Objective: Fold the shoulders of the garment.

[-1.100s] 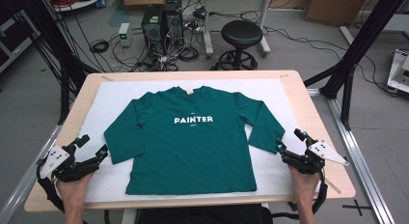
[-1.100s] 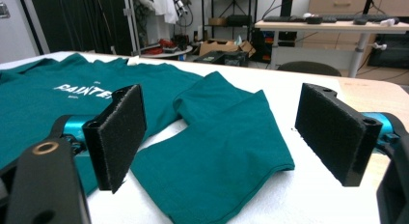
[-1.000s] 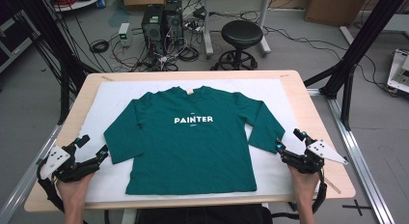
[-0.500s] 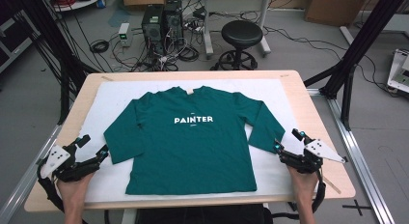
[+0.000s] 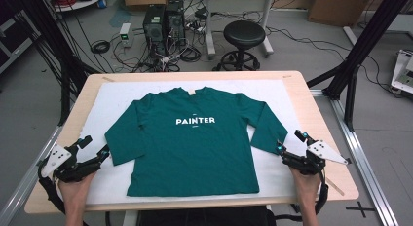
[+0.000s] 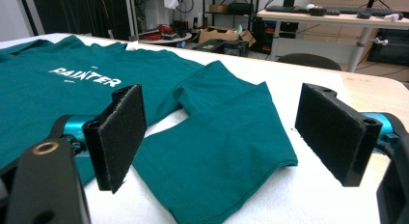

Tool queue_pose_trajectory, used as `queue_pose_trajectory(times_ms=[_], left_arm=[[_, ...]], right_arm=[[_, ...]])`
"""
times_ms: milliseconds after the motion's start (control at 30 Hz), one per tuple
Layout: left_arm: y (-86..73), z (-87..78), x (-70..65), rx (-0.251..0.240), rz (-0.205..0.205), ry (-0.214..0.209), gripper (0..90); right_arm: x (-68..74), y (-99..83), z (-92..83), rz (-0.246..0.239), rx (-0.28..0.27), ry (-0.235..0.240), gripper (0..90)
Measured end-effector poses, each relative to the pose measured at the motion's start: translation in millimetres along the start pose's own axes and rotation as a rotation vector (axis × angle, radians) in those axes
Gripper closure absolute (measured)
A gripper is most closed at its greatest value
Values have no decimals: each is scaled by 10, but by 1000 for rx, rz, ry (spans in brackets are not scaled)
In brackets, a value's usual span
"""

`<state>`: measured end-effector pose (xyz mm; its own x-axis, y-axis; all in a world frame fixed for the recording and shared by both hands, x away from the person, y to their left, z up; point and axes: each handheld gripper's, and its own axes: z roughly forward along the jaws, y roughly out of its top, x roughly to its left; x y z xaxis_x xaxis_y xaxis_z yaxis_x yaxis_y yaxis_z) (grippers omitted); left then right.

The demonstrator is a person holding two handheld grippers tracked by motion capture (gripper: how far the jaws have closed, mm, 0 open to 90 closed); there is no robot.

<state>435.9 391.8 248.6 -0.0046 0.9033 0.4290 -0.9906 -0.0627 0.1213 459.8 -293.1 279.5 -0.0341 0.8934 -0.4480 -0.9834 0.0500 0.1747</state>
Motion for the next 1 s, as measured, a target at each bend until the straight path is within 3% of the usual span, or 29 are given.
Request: queue_pose_trajectory(times_ms=[433, 667, 800, 1000], left_arm=[[15, 39, -12, 41, 9, 10, 276], [17, 38, -12, 42, -4, 42, 276], [16, 37, -18, 41, 4, 32, 270], [22, 58, 8, 63, -25, 40, 270]], right_arm=[[4, 2, 7, 0, 7, -9, 183], [8, 3, 6, -1, 9, -10, 183], [8, 3, 6, -2, 9, -10, 183], [2, 4, 10, 2, 11, -13, 183]])
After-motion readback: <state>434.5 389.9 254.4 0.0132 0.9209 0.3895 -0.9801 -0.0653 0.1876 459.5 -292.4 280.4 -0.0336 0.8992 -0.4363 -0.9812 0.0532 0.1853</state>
